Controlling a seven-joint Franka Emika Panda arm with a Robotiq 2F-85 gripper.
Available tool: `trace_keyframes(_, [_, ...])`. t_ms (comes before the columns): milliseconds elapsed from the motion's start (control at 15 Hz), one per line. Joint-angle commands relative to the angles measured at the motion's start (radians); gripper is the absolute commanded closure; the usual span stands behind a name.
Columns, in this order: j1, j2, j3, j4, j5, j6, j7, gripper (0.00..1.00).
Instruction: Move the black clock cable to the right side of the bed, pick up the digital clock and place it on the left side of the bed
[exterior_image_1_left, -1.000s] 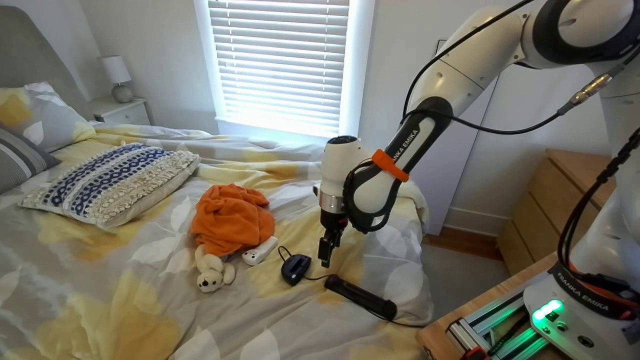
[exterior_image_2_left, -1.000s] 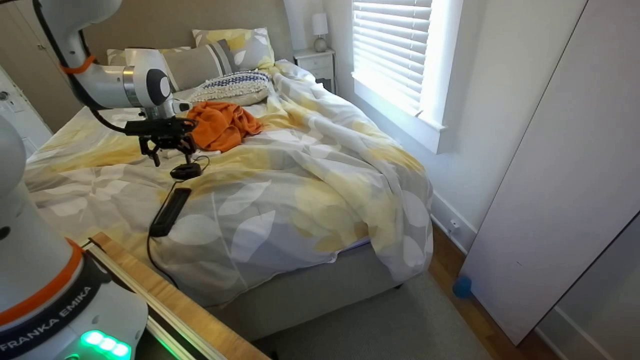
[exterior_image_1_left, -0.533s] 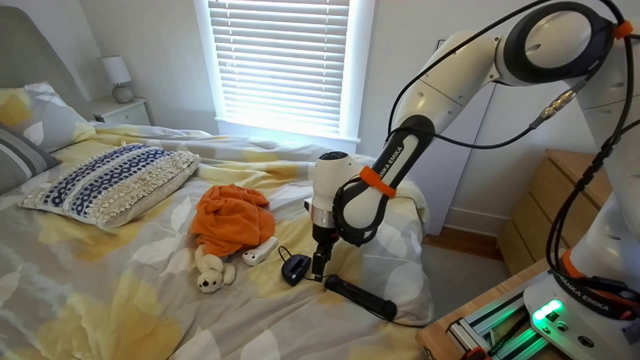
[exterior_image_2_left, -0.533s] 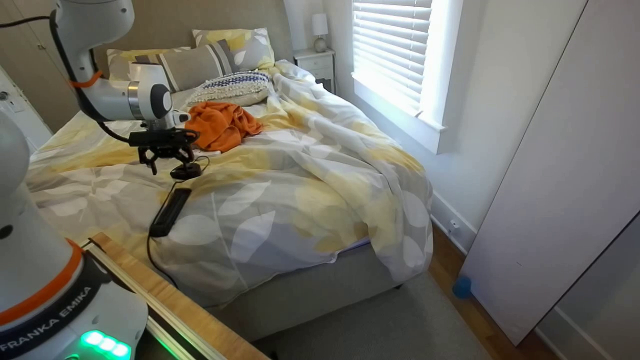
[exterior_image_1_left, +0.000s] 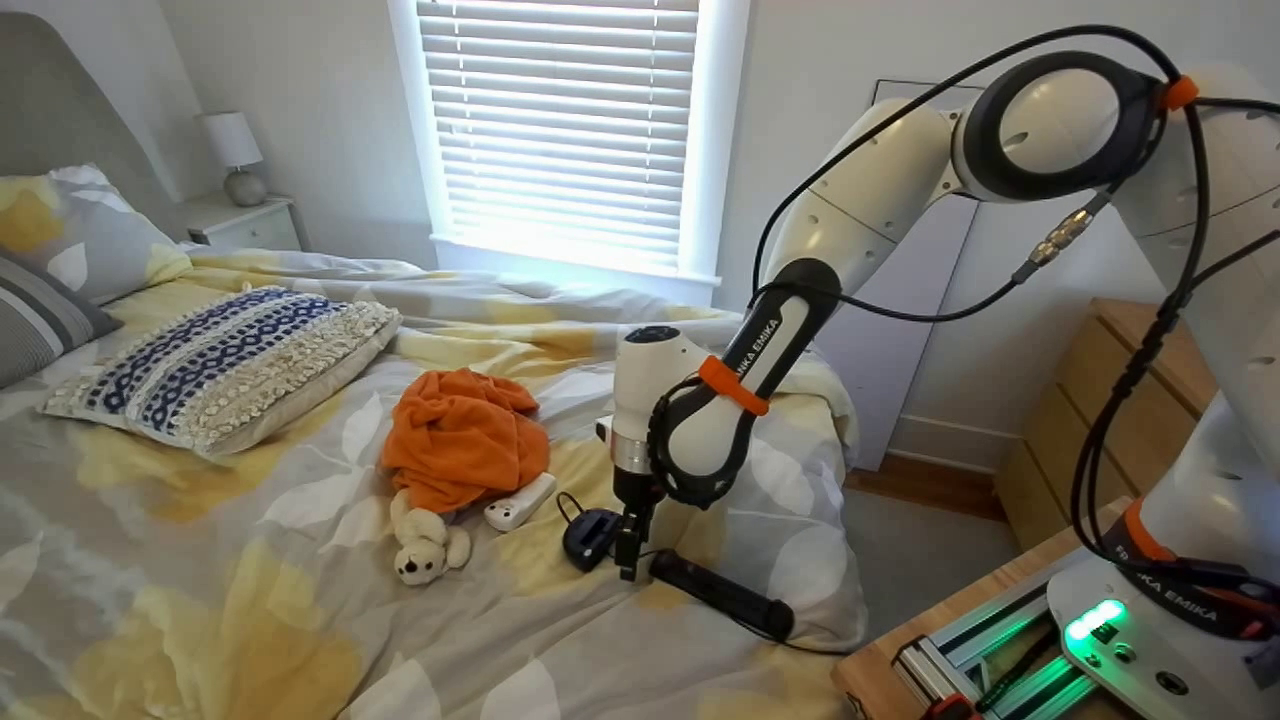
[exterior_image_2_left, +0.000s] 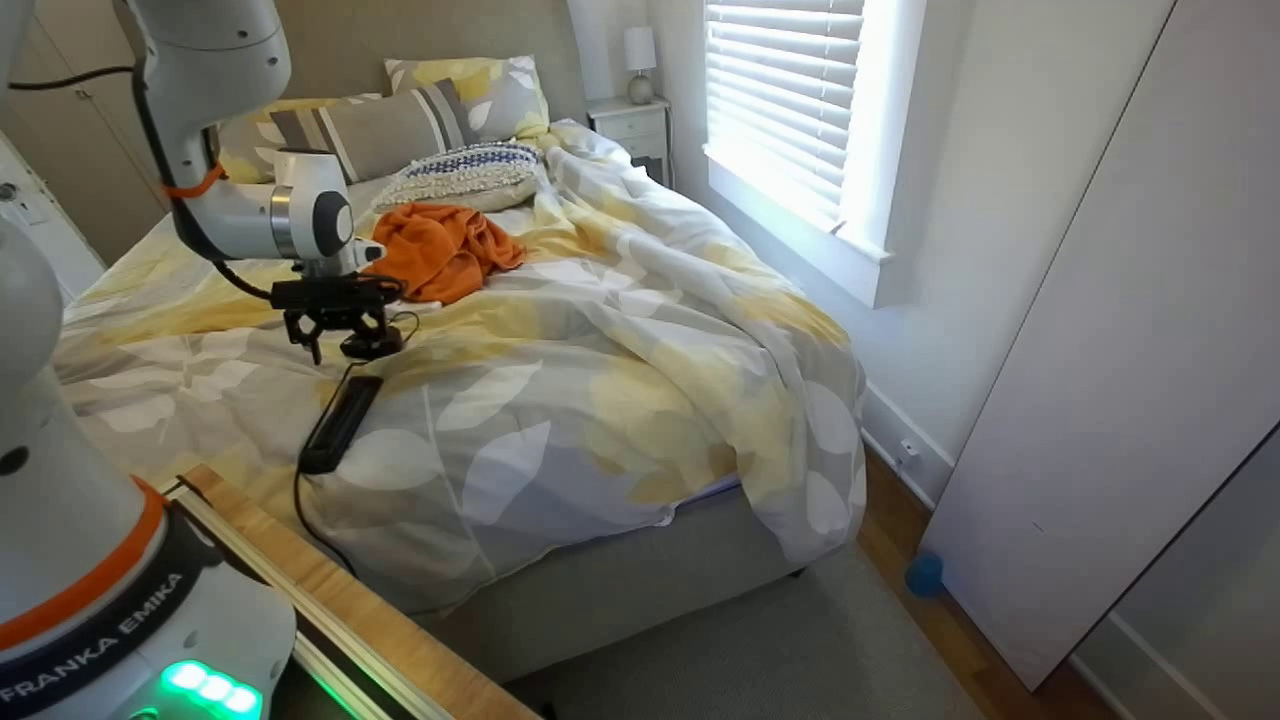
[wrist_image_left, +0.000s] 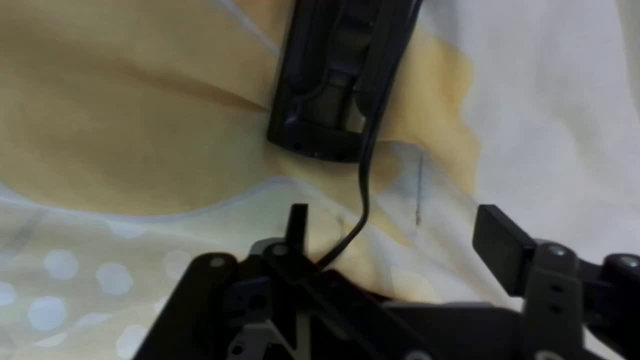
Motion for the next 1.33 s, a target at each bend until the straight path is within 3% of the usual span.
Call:
trace_keyframes(0, [0.039, 0.043, -0.04, 0.052, -0.011, 0.007, -0.019, 0.4])
trace_keyframes(200, [0.047, 0.061, -0.055, 0.074, -0.011, -0.005, -0.02, 0.42])
trace_keyframes(333, [0.051, 0.067, -0.059, 0.084, -0.012, -0.008, -0.021, 0.66])
trace_keyframes(667, [0.056, 0.049, -0.06, 0.083, -0.009, -0.024, -0.015, 1.0])
trace_keyframes(933, [0.09, -0.05, -0.081, 0.048, -0.024, -0.029, 0.024, 0.99])
trace_keyframes(1267, [0.173, -0.225, -0.196, 0.001, -0.074, 0.018, 0.186, 0.99])
